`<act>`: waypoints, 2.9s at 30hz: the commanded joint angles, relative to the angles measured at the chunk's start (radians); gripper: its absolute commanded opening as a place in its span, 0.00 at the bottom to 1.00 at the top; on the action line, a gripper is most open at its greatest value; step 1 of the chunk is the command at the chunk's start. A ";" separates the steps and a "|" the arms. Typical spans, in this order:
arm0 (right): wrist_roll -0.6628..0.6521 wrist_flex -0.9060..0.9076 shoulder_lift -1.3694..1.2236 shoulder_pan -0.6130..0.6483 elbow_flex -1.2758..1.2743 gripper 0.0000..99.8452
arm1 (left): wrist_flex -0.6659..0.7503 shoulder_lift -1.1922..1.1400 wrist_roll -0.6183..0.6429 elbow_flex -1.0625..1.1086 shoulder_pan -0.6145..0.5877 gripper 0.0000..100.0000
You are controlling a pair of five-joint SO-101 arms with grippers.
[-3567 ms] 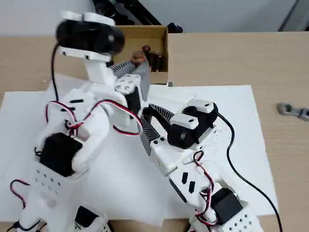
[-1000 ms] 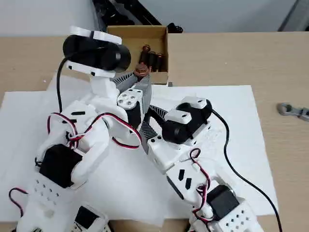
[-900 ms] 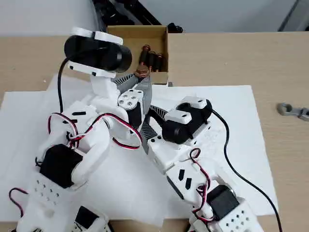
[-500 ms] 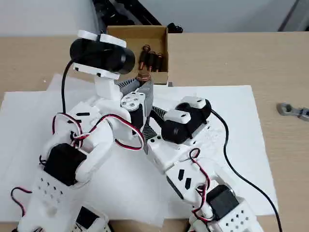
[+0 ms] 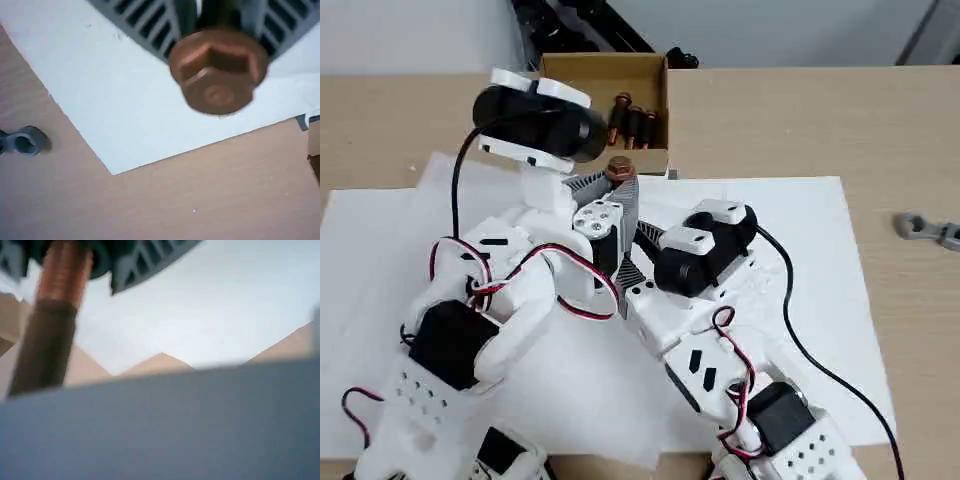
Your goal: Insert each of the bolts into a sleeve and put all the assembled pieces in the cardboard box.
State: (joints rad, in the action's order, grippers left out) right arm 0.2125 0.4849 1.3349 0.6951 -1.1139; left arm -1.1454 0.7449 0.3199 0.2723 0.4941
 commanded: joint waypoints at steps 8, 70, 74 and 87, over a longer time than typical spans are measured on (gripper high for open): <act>-0.014 -0.019 -0.001 0.008 0.014 0.00 | -0.005 0.020 0.048 -0.010 0.015 0.14; -0.196 -0.133 -0.938 -0.271 0.793 0.00 | -0.296 0.021 -0.252 -0.335 -0.537 0.01; -0.196 -0.134 -1.185 -0.305 1.011 0.00 | -0.345 0.021 -0.252 -0.335 -0.537 0.01; -0.196 -0.134 -1.882 -0.344 1.662 0.00 | -0.381 0.021 -0.253 -0.262 -0.539 0.01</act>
State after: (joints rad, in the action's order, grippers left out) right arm 0.0238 0.3867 -0.4849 0.3636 0.3682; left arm -1.5244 0.7526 0.0744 0.0069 -0.0368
